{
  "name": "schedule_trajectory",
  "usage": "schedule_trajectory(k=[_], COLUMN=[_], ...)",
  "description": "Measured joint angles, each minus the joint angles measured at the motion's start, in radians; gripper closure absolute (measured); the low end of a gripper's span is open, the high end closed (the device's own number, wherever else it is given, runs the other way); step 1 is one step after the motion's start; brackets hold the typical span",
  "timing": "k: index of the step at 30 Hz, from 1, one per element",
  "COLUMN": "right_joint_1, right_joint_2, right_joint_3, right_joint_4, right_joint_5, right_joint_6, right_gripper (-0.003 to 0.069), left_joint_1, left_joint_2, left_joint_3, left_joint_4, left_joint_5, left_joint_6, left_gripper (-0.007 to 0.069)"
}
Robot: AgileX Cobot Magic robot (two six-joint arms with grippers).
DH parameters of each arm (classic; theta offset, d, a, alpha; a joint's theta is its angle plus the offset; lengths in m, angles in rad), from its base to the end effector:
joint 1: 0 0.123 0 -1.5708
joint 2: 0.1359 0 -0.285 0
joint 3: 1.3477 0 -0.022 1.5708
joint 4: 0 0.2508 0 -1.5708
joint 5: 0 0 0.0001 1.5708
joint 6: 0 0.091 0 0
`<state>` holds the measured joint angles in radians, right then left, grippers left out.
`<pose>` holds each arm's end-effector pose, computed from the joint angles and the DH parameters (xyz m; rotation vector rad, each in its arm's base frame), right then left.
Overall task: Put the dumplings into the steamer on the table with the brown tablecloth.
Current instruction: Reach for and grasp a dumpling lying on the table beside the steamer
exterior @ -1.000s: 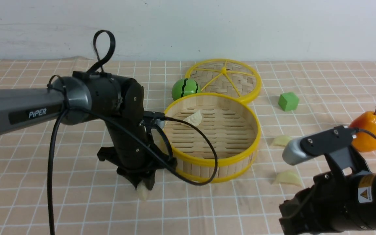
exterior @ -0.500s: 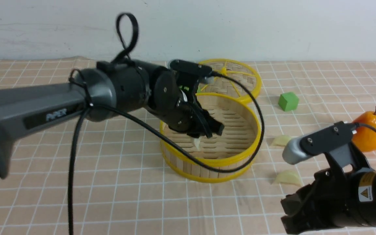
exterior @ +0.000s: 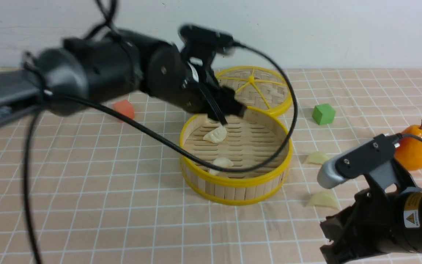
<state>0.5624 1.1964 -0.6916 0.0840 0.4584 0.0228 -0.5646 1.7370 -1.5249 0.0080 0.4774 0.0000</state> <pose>0.1920 0.1250 0.2485 -0.5853 2.4038 0.3346 0.3477 -0.2198 0.3340 0.6156 2.1019 -0.3131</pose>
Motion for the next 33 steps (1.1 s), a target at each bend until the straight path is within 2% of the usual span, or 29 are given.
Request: schedule_trajectory(k=[3, 6, 7, 10, 13, 15, 17, 18, 20, 24, 27, 33], right_joint_1=[0.0, 0.0, 0.0, -0.035, -0.13, -0.19, -0.269, -0.269, -0.325, -0.351, -0.351, -0.351], right_joint_2=[0.0, 0.0, 0.0, 0.003, 0.031, 0.069, 0.152, 0.16, 0.266, 0.468, 0.583, 0.754], right_joint_3=[0.0, 0.0, 0.0, -0.009, -0.062, -0.121, -0.205, -0.213, -0.31, -0.461, -0.545, -0.707], right_joint_4=[-0.013, -0.026, -0.028, -0.048, -0.069, -0.073, -0.069, -0.068, -0.048, -0.035, -0.035, -0.066], right_joint_5=[0.01, 0.04, 0.042, 0.037, 0.017, 0.006, 0.0, 0.0, 0.021, 0.077, 0.089, 0.097], right_joint_6=[0.0, 0.0, 0.001, 0.053, 0.104, 0.121, 0.124, 0.124, 0.127, 0.127, 0.105, -0.054], right_gripper=[0.0559, 0.0551, 0.055, 0.0534, 0.0493, 0.0454, 0.0377, 0.0377, 0.0293, 0.0214, 0.0203, 0.0208], left_joint_1=[0.0, 0.0, 0.0, 0.0, 0.0, 0.0, 0.0, 0.0, 0.0, 0.0, 0.0, 0.0], left_joint_2=[-0.142, -0.33, -0.347, -0.467, -0.544, -0.592, -0.656, -0.662, -0.739, -0.859, -0.922, -1.023], left_joint_3=[-0.002, -0.001, 0.001, 0.072, 0.207, 0.304, 0.444, 0.469, 0.619, 0.803, 0.889, 0.979], left_joint_4=[0.03, 0.042, 0.042, 0.049, 0.054, 0.056, 0.067, 0.069, 0.096, 0.115, 0.129, 0.152], left_joint_5=[0.053, 0.237, 0.263, 0.488, 0.571, 0.56, 0.518, 0.51, 0.465, 0.425, 0.396, 0.238], left_joint_6=[0.0, -0.036, -0.039, -0.051, -0.076, -0.098, -0.117, -0.122, -0.148, -0.171, -0.173, -0.178], left_gripper=[0.0364, 0.0518, 0.0534, 0.0638, 0.0638, 0.0638, 0.0638, 0.0638, 0.0638, 0.0638, 0.0638, 0.0638])
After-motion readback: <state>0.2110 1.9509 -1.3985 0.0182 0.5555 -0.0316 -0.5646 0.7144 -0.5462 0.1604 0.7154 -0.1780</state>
